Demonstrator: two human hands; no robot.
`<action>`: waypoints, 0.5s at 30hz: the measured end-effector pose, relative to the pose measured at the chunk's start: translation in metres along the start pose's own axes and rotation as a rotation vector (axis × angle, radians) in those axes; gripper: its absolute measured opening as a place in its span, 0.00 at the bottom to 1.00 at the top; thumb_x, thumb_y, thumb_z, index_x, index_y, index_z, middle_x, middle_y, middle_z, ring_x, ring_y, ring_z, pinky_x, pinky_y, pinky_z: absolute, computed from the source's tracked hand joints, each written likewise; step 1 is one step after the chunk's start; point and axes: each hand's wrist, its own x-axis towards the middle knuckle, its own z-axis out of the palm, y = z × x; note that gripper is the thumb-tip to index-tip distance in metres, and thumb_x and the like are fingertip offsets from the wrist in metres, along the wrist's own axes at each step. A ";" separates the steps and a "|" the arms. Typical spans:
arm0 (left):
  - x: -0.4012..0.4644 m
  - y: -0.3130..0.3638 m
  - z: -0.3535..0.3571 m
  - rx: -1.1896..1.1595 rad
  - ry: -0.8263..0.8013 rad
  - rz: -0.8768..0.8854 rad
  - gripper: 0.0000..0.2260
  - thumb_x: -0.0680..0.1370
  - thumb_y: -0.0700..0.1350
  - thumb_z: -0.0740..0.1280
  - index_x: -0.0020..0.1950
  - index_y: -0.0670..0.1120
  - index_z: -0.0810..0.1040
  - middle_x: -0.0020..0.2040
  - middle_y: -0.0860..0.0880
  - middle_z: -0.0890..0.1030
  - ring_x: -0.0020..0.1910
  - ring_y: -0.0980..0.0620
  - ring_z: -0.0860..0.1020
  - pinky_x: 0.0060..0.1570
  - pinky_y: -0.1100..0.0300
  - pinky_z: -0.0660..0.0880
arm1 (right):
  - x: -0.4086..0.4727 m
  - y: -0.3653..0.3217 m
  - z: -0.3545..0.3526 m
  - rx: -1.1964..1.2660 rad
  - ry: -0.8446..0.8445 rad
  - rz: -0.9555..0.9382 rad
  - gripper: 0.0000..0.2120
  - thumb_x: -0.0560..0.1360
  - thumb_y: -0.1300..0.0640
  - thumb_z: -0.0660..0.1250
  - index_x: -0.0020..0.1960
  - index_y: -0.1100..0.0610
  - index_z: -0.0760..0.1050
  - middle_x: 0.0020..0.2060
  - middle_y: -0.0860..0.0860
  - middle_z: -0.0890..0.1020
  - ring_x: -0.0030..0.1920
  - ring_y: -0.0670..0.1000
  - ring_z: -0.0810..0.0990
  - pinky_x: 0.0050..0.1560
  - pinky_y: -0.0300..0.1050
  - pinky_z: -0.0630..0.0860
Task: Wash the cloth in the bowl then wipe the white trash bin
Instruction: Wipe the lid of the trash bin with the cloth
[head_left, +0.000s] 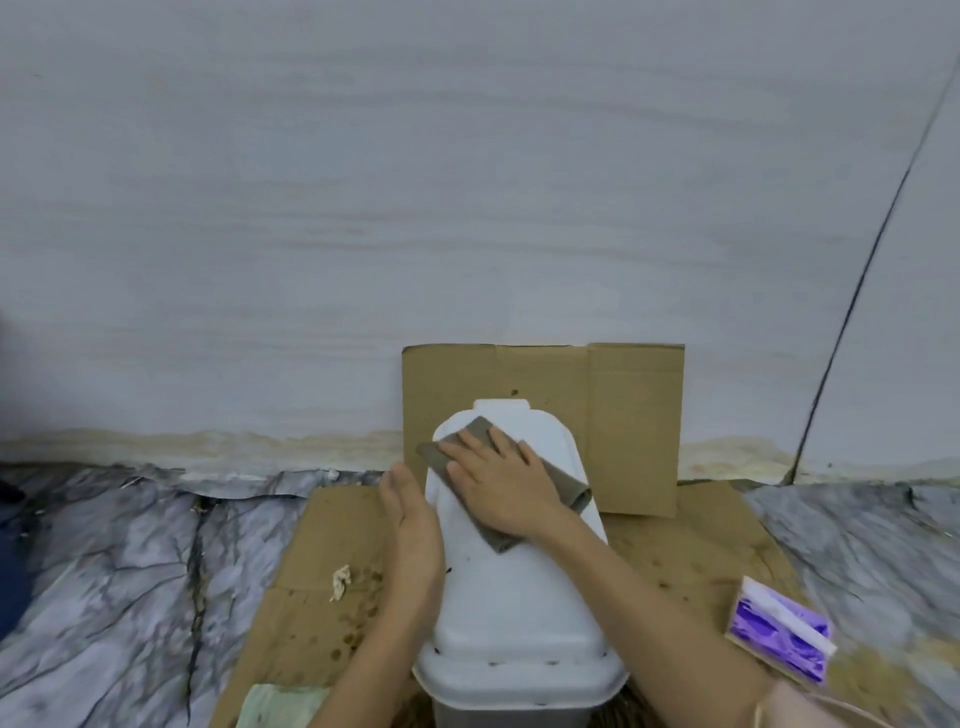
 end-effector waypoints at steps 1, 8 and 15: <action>-0.001 0.002 0.001 -0.014 0.004 -0.016 0.27 0.81 0.60 0.45 0.78 0.50 0.51 0.76 0.49 0.59 0.74 0.47 0.61 0.69 0.53 0.58 | -0.014 -0.005 -0.001 0.057 -0.026 0.002 0.22 0.83 0.47 0.42 0.76 0.43 0.52 0.78 0.43 0.50 0.77 0.51 0.44 0.75 0.54 0.40; -0.013 0.014 0.012 0.671 -0.085 0.293 0.24 0.82 0.51 0.51 0.75 0.39 0.56 0.75 0.40 0.59 0.73 0.41 0.58 0.72 0.46 0.57 | -0.032 0.015 -0.055 1.037 0.270 0.375 0.21 0.83 0.50 0.50 0.69 0.60 0.69 0.69 0.56 0.71 0.66 0.54 0.71 0.64 0.51 0.67; 0.050 0.044 0.065 0.970 -0.263 -0.037 0.45 0.76 0.69 0.48 0.76 0.35 0.41 0.77 0.37 0.44 0.75 0.34 0.44 0.73 0.42 0.47 | -0.020 0.022 -0.018 0.736 0.303 0.450 0.24 0.83 0.46 0.43 0.74 0.52 0.62 0.73 0.51 0.65 0.72 0.55 0.63 0.72 0.52 0.58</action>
